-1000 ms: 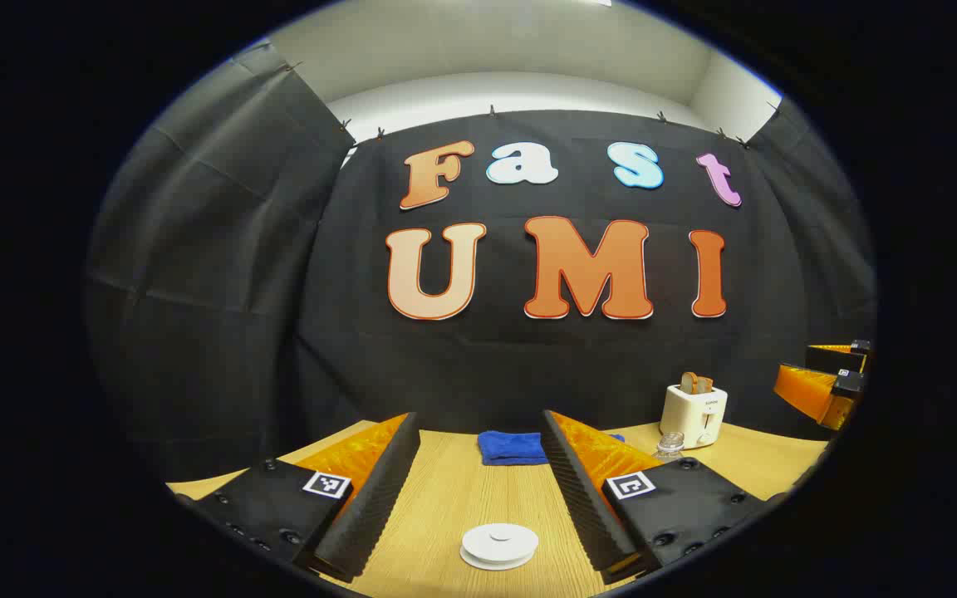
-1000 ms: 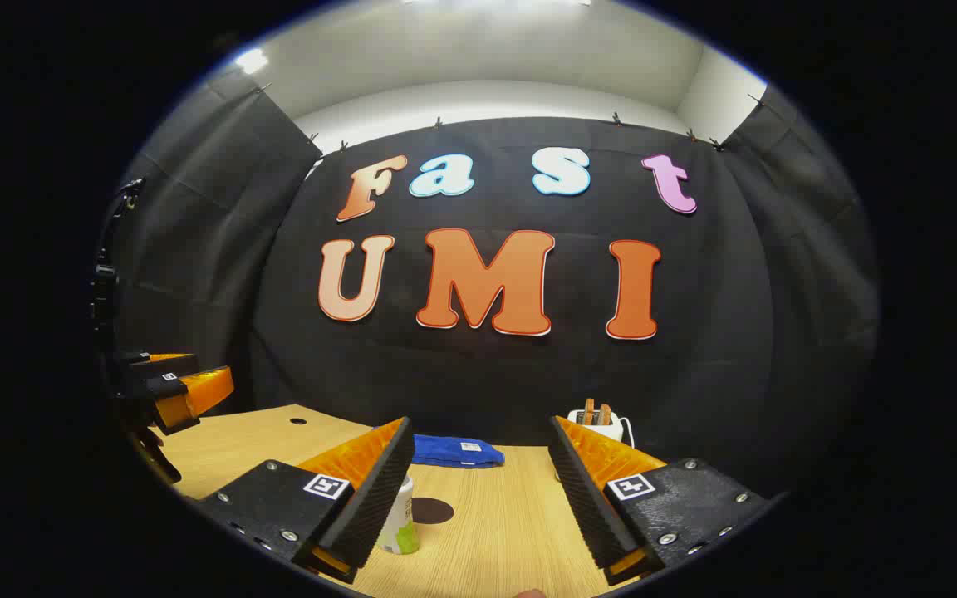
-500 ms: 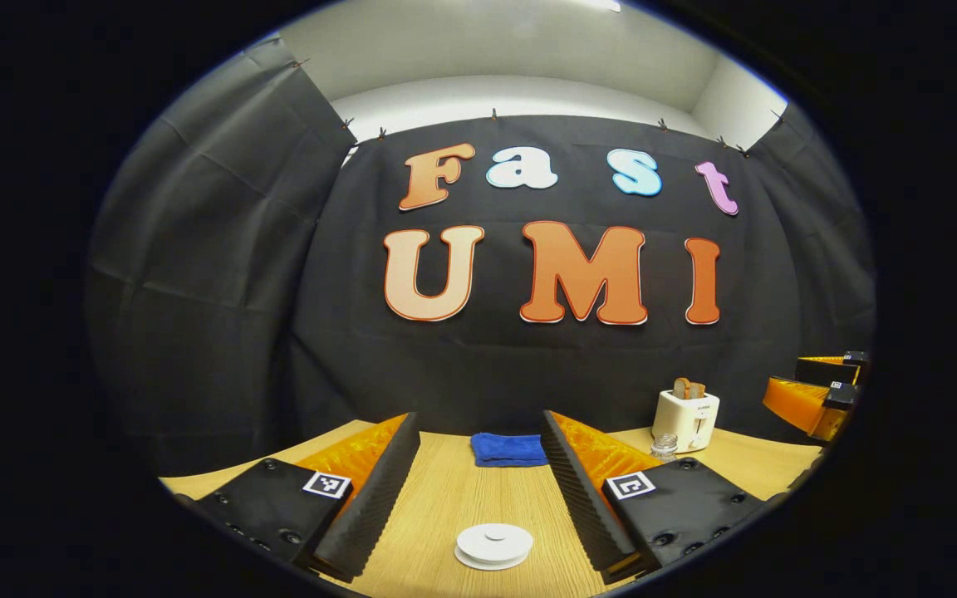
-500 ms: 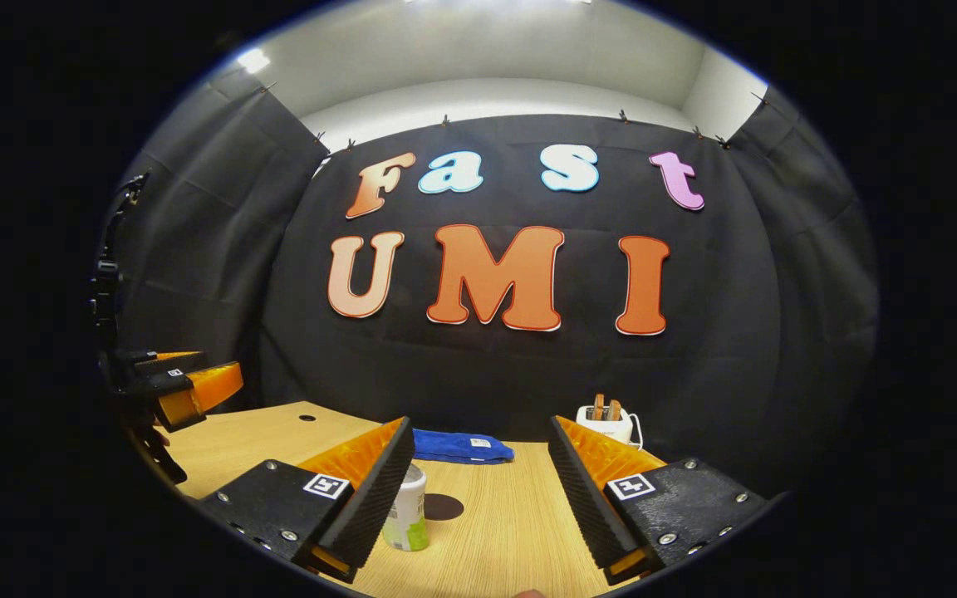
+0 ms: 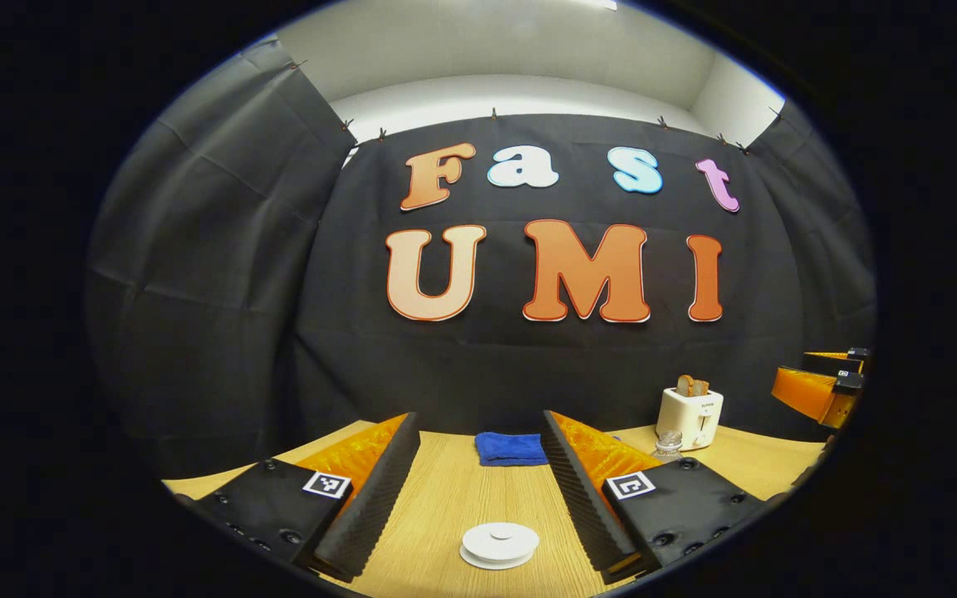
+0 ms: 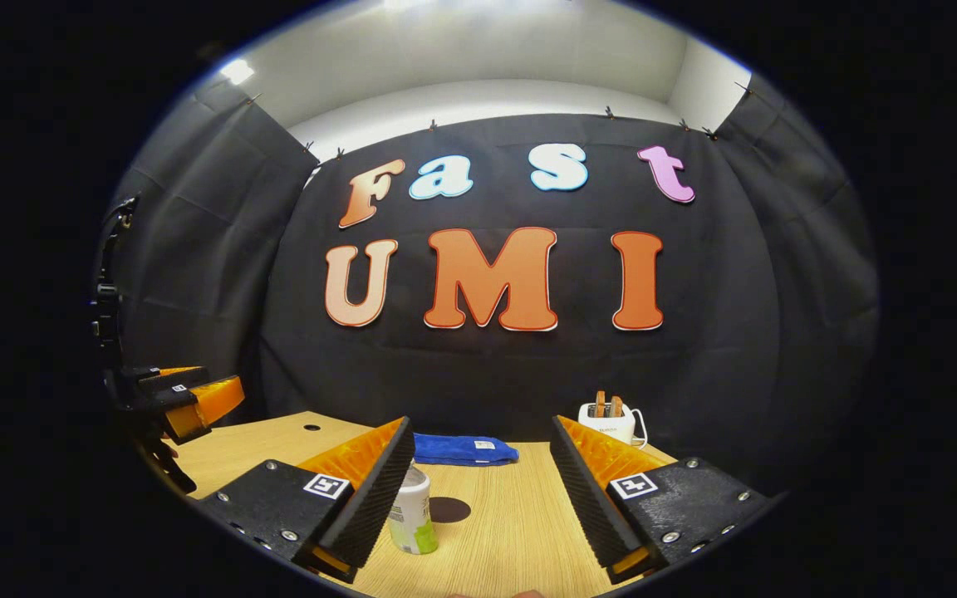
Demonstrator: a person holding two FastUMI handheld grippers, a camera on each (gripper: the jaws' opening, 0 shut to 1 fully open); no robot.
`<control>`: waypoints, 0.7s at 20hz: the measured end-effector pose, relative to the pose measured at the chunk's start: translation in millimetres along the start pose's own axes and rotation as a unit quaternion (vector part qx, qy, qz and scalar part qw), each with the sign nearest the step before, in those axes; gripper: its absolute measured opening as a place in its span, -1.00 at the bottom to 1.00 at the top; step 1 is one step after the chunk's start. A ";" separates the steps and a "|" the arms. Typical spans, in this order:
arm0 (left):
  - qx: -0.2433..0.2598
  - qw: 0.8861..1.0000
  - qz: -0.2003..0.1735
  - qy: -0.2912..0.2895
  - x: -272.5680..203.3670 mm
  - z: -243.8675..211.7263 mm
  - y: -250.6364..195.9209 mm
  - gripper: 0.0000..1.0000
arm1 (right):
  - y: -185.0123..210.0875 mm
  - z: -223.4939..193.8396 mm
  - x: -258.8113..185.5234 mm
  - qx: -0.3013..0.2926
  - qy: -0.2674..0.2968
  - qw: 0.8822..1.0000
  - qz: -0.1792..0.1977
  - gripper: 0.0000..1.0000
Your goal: Open the teacup lid with one hand, grasp the water bottle and pour water into the teacup with the other hand; after pouring, place the water bottle on the coaster and then close the teacup lid.
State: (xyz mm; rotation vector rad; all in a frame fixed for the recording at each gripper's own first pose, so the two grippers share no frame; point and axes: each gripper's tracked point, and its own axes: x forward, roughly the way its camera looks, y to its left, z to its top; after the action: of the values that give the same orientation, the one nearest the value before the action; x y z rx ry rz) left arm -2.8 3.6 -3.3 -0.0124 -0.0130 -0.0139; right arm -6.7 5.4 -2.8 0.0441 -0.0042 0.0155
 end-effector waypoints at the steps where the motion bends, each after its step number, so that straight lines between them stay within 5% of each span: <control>1: -0.001 1.000 -0.001 0.000 0.8 0.3 -1.0 0.92 | 0.1 -0.2 0.3 -0.001 0.000 1.000 0.001 0.96; 14: 0.008 0.999 -0.021 0.039 11.8 -33.1 -8.4 0.92 | 9.9 -25.2 6.2 -0.004 0.023 0.999 0.022 0.96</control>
State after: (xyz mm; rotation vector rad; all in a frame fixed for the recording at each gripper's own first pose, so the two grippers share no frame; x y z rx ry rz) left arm 9.4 -5.4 -36.1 0.0038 0.0653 -0.0572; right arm -0.5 16.6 -27.5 0.0355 0.0411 0.0597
